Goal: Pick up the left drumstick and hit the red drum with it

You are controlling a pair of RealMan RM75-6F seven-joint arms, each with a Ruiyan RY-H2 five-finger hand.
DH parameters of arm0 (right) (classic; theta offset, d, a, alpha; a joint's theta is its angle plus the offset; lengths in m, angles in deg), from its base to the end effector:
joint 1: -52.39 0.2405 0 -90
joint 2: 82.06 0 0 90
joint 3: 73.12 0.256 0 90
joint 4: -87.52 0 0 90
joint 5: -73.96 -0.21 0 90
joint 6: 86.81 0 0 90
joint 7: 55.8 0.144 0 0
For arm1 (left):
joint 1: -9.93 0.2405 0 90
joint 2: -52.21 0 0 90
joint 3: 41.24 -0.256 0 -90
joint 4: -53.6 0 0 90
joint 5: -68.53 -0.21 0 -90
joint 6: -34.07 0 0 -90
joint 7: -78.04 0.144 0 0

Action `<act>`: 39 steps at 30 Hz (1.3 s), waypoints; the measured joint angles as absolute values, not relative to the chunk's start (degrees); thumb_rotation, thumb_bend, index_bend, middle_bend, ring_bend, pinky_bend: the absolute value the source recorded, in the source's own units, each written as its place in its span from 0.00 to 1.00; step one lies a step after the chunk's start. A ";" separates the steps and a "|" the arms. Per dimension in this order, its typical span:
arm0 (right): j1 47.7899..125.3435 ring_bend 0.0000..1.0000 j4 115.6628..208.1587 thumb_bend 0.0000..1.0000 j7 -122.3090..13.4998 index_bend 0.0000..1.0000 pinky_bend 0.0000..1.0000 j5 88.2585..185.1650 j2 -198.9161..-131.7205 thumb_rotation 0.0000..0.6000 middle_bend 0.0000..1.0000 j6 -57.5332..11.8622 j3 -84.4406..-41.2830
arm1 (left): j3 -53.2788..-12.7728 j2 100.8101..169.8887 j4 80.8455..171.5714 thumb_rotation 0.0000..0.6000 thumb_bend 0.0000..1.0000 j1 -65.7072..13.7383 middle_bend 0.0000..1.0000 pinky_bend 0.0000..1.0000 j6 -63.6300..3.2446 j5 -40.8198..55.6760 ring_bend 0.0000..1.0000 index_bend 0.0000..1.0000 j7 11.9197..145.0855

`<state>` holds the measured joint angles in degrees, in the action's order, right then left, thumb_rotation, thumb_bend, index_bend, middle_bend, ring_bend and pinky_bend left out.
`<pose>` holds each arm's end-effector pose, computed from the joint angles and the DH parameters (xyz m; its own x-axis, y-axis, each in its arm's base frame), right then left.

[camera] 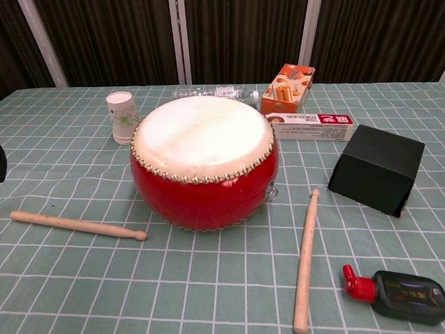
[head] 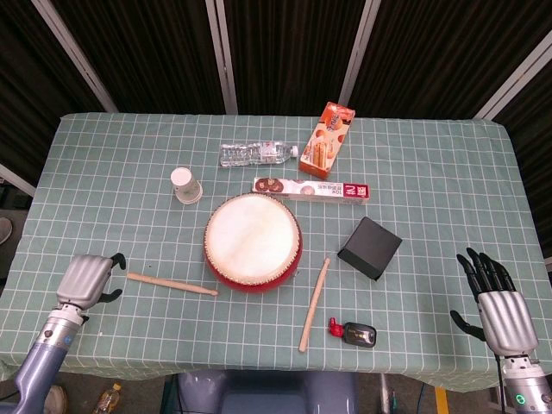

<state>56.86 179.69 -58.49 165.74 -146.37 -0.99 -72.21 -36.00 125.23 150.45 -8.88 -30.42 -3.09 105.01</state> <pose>-0.3012 -0.1710 0.1496 0.4461 -0.0208 0.8948 -0.8911 -0.1041 0.4418 -0.2641 0.2462 0.0666 0.5723 0.2581 0.7784 0.8196 -0.1498 -0.5530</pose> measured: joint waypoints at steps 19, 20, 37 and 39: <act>56.95 0.00 179.83 0.25 -57.99 0.00 0.12 165.48 -146.21 1.00 0.00 -1.39 -72.23 | -35.22 136.56 143.63 1.00 0.26 -16.07 1.00 0.95 -26.23 9.49 1.00 0.50 115.86; 56.95 0.00 179.83 0.25 -57.98 0.00 0.12 165.48 -146.21 1.00 0.00 -1.38 -72.23 | -35.18 136.87 143.44 1.00 0.26 -16.28 1.00 0.95 -26.25 9.72 1.00 0.50 116.03; 56.96 0.00 179.74 0.25 -57.46 0.00 0.12 165.76 -146.22 1.00 0.00 -1.13 -72.21 | -36.92 140.10 141.07 1.00 0.26 -18.75 1.00 0.95 -25.81 13.54 1.00 0.52 118.63; 56.95 0.00 179.73 0.25 -57.45 0.00 0.12 165.77 -146.21 1.00 0.00 -1.09 -72.20 | -37.18 140.45 140.93 1.00 0.27 -18.89 1.00 0.95 -25.86 13.68 1.00 0.54 118.75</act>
